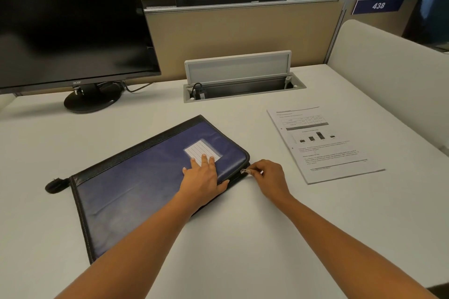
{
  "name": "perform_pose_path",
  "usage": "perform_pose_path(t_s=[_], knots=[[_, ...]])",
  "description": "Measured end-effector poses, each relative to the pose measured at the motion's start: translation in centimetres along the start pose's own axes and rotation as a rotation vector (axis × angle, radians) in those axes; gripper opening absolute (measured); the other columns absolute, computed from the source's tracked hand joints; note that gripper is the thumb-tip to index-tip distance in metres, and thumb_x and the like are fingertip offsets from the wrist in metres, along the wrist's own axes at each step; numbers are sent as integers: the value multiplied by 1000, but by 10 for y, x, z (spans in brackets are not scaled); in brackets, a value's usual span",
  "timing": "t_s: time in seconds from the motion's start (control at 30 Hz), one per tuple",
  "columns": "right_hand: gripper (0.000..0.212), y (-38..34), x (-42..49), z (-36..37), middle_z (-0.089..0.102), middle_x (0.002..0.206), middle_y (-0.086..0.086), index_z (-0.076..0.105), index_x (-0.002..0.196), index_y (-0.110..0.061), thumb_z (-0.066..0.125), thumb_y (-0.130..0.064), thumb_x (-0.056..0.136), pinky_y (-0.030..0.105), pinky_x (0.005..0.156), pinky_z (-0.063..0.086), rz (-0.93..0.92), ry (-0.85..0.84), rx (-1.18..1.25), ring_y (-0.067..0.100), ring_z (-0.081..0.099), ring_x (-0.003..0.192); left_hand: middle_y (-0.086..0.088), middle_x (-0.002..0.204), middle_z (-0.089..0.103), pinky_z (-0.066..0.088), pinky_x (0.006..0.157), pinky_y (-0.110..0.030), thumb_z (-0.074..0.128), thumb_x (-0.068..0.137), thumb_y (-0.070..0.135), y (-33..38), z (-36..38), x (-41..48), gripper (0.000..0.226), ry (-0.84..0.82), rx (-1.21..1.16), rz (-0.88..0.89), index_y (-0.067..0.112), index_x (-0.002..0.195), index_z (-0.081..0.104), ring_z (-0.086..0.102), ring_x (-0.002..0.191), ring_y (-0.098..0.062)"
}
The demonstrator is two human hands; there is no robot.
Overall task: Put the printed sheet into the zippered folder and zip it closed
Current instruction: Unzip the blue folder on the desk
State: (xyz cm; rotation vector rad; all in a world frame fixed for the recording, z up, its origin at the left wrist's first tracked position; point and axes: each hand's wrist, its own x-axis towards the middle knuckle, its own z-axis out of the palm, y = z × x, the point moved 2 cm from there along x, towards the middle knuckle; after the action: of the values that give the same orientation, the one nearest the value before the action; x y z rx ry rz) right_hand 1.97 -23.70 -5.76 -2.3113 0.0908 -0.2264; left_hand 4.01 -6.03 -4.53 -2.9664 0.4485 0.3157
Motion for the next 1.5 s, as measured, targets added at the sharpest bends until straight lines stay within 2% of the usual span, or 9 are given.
perform_pose_path(t_s=[0.1, 0.23, 0.37, 0.5, 0.93, 1.07, 1.2, 1.5], knots=[[16, 0, 1, -1, 72, 92, 11, 71, 94, -7, 61, -15, 86, 21, 70, 39, 27, 7, 11, 14, 56, 75, -14, 156, 12, 33, 105, -54, 34, 90, 58, -2, 1, -7, 80, 12, 1, 14, 8, 147, 9, 16, 140, -43], [17, -3, 4, -3, 73, 94, 10, 71, 95, -8, 60, -16, 87, 18, 71, 36, 55, 11, 1, 15, 58, 77, -16, 156, 12, 41, 100, -45, 31, 93, 55, -7, -1, -14, 77, 2, 76, 50, 5, 147, 8, 19, 140, -42], [17, -5, 1, -3, 72, 93, 12, 70, 96, -6, 58, -15, 88, 9, 60, 35, 68, 10, -2, 14, 57, 77, -20, 154, 17, 43, 97, -45, 24, 96, 51, -5, -2, -12, 72, 11, 136, 84, 1, 146, 11, 25, 137, -45], [16, -8, -7, -2, 71, 92, 16, 69, 95, -1, 58, -11, 88, 20, 72, 40, 95, 21, 78, 15, 57, 77, -19, 154, 19, 44, 97, -44, 21, 97, 50, -6, 1, -12, 70, 21, 139, 76, 2, 146, 12, 26, 137, -43], [16, -9, -10, -2, 70, 90, 15, 68, 94, -1, 59, -11, 87, 23, 73, 44, 97, 2, 127, 15, 57, 76, -18, 154, 20, 41, 100, -45, 20, 96, 50, -5, 5, -10, 68, 11, 90, 50, 3, 146, 13, 26, 137, -43], [13, -17, -17, 9, 66, 80, 11, 69, 87, -2, 61, -12, 86, 18, 65, 40, 31, -71, 124, 9, 51, 64, -18, 154, 19, 38, 103, -45, 20, 96, 50, -4, 4, -6, 68, 3, 55, 37, 3, 146, 13, 25, 138, -42], [15, -24, -24, 23, 70, 89, 14, 69, 90, -2, 60, -12, 86, 4, 62, 34, -28, -103, 85, 12, 54, 73, -19, 154, 19, 35, 106, -44, 21, 96, 51, -1, 0, -2, 69, -1, 34, 40, 3, 146, 13, 25, 138, -43], [17, -18, -13, 14, 70, 93, 17, 68, 95, -1, 61, -13, 86, 3, 65, 35, -35, -106, 69, 13, 55, 76, -18, 154, 19, 37, 104, -45, 22, 96, 52, 0, -3, 0, 70, -7, -4, 38, 3, 146, 13, 24, 138, -44]])
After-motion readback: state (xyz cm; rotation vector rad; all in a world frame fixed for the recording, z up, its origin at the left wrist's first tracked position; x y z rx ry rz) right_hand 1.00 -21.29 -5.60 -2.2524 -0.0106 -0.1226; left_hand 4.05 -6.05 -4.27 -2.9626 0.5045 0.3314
